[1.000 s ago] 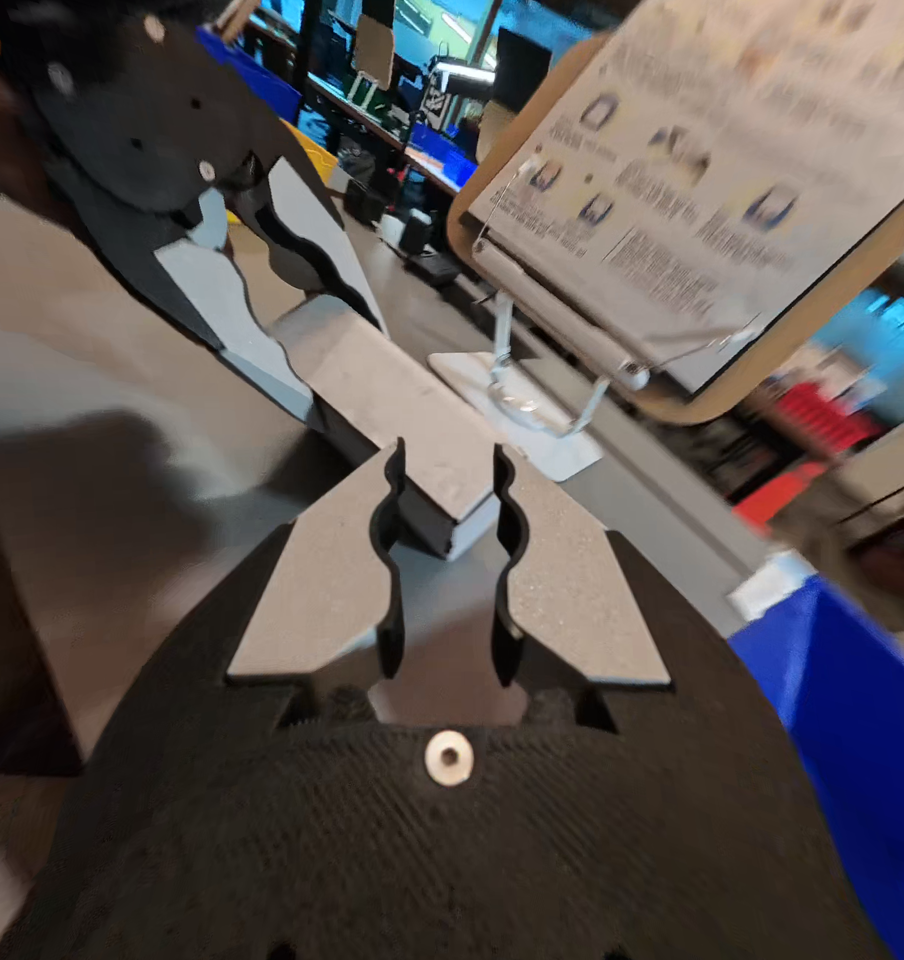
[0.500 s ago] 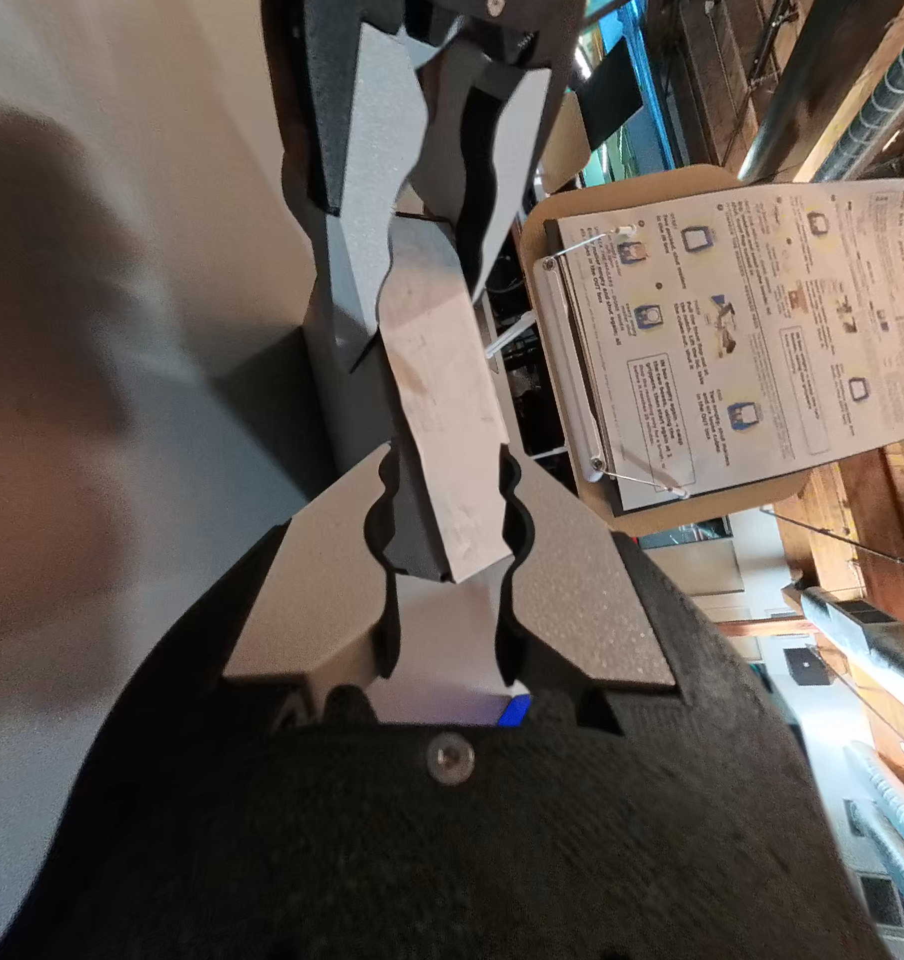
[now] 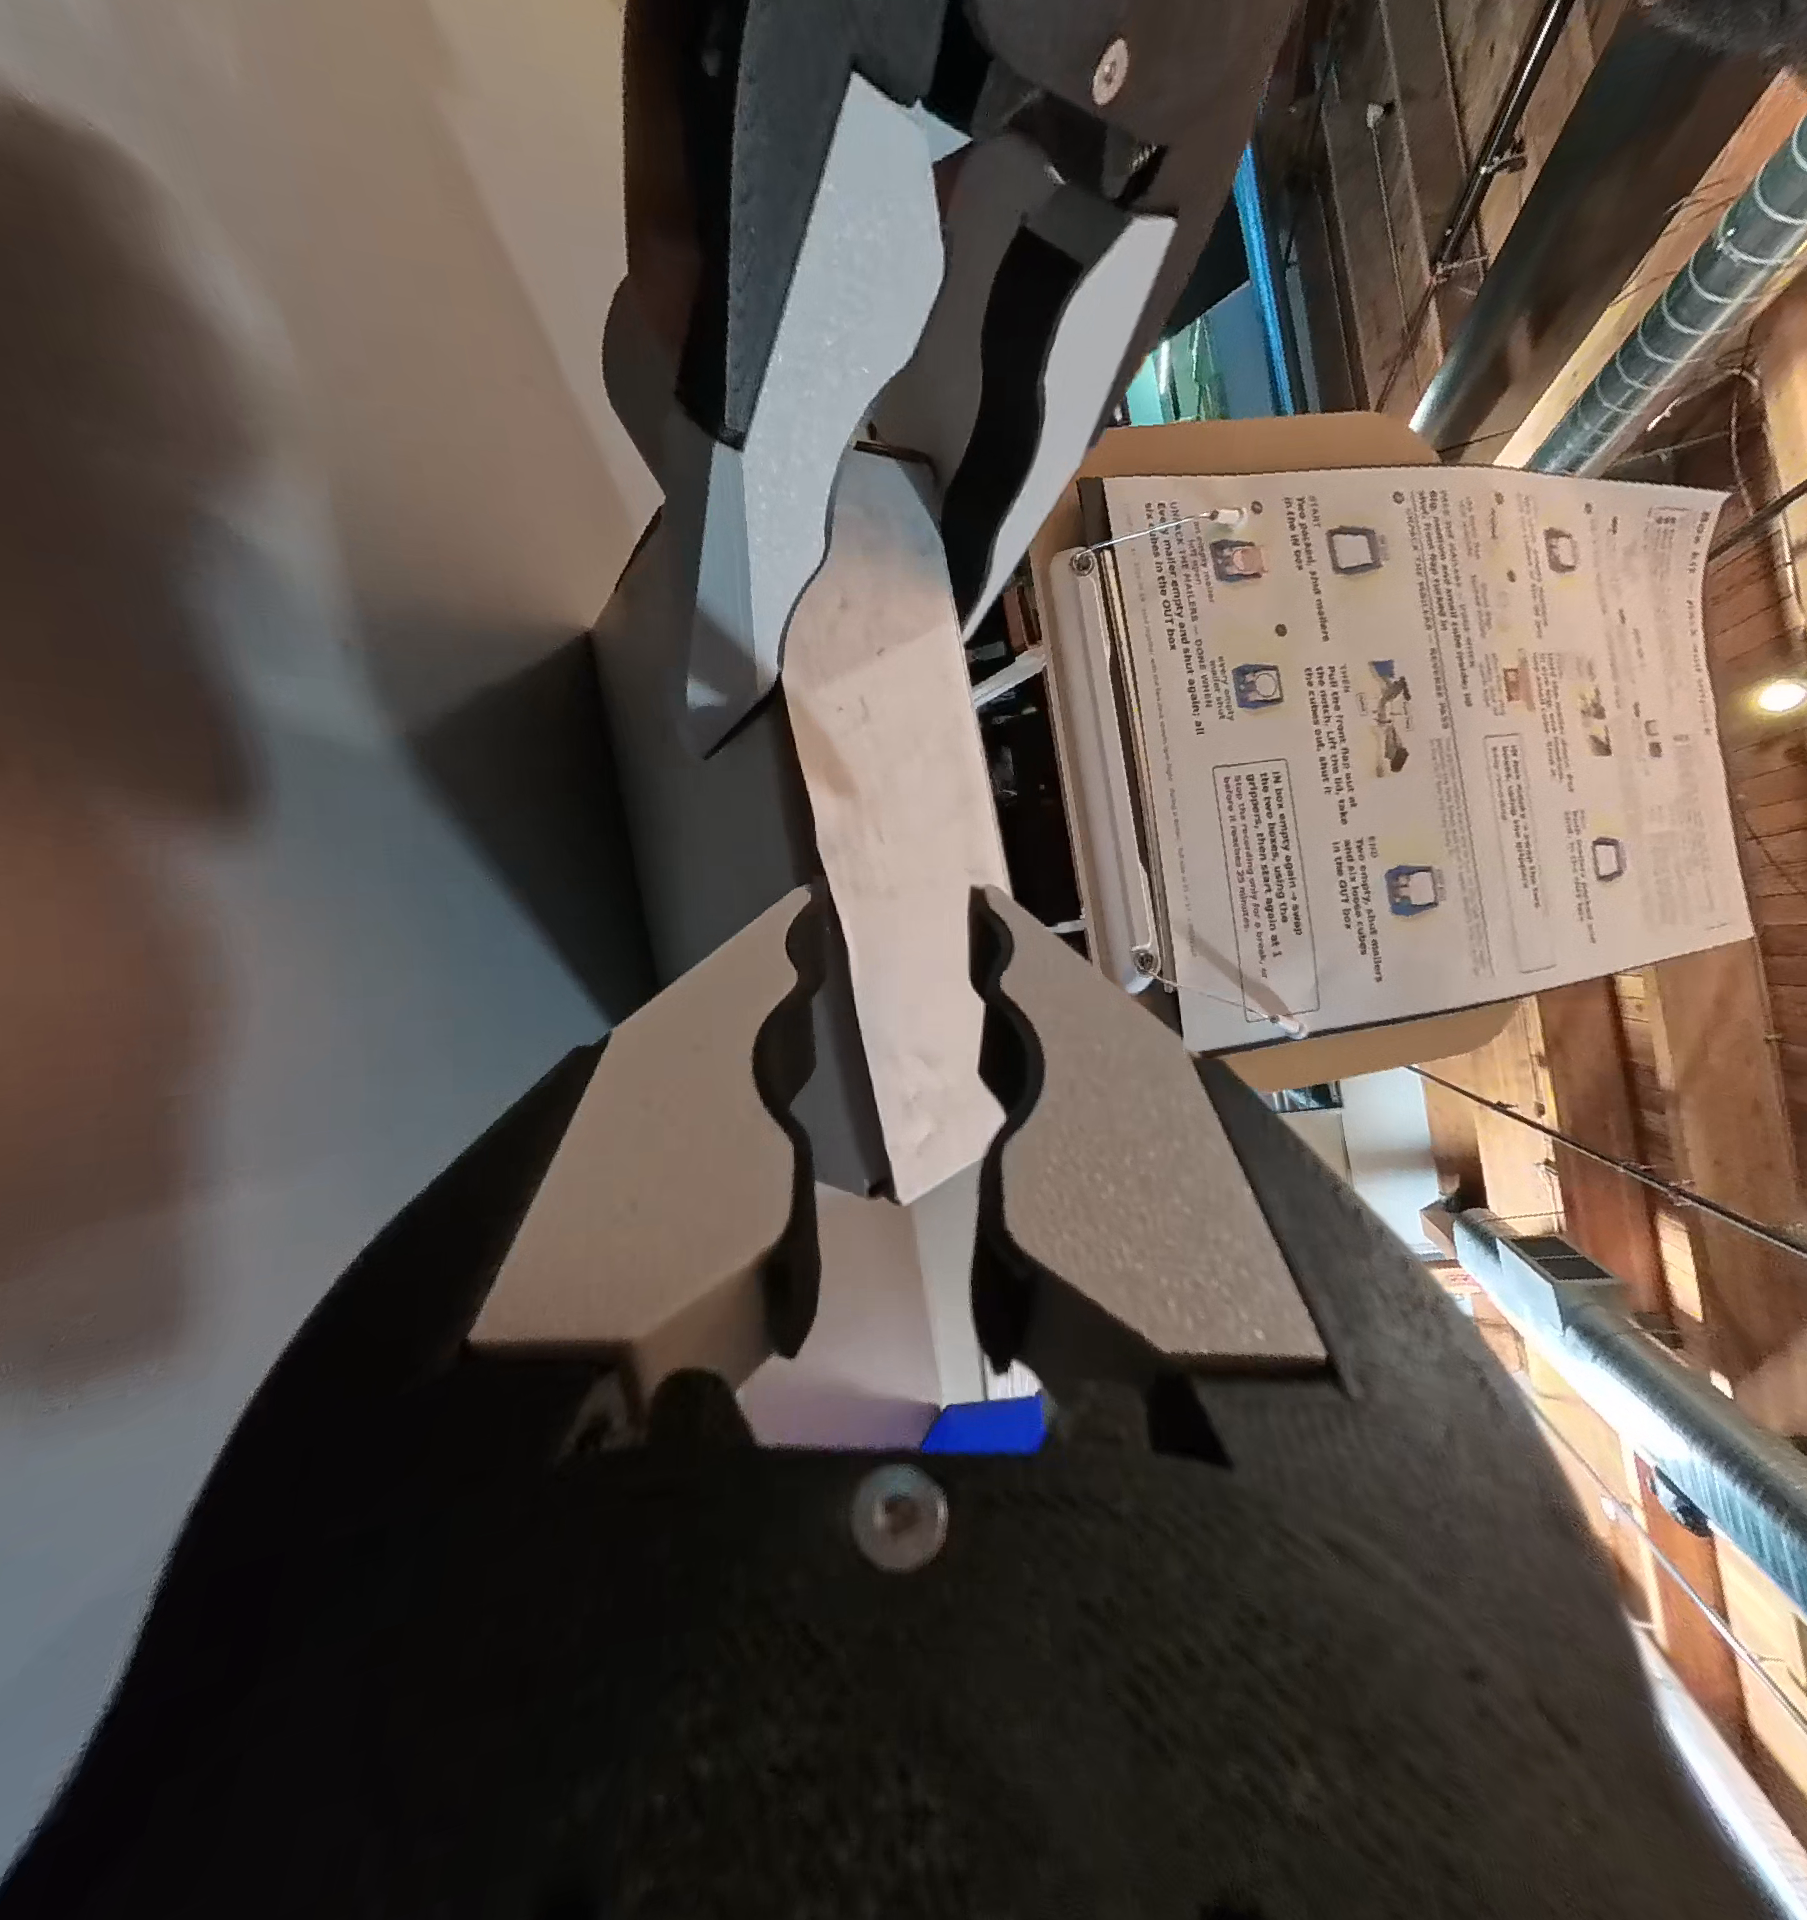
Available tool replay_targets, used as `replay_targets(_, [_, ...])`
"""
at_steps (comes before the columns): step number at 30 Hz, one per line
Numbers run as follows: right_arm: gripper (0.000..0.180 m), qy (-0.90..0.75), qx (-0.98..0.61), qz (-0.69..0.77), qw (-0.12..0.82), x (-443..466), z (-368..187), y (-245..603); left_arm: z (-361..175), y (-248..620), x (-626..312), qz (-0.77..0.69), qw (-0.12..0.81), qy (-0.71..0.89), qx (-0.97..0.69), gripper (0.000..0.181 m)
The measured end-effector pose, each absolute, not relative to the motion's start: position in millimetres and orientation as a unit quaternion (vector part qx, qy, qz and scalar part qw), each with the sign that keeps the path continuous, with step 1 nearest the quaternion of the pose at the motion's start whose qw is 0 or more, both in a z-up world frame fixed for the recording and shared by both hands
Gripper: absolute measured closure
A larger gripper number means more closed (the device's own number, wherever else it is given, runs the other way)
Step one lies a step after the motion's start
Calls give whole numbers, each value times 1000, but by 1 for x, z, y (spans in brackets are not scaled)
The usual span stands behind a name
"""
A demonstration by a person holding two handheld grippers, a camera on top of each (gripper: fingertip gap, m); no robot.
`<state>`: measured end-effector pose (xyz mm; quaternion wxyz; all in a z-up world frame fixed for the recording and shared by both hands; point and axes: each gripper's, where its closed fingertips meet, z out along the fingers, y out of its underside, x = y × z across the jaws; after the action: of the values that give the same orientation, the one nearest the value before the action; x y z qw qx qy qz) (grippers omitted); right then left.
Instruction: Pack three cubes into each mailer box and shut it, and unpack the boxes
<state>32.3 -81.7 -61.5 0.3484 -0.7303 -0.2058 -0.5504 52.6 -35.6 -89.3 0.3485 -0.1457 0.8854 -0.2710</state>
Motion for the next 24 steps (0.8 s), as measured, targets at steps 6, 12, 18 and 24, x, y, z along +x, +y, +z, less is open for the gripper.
replay_targets(6, [162,-264,-707,-581,305,30,-65,-74,-90,-36,52,-268,350,887,-138,115])
replay_targets(12, [175,-278,-707,-589,276,32,-71,-71,-90,-37,52,-264,355,887,-133,117])
replay_targets(18, [176,-287,-688,-606,276,32,-63,-69,-86,-36,49,-280,330,889,-150,118])
replay_targets(24, [179,-344,-627,-644,271,28,-52,-56,-84,-26,46,-281,303,896,-163,118])
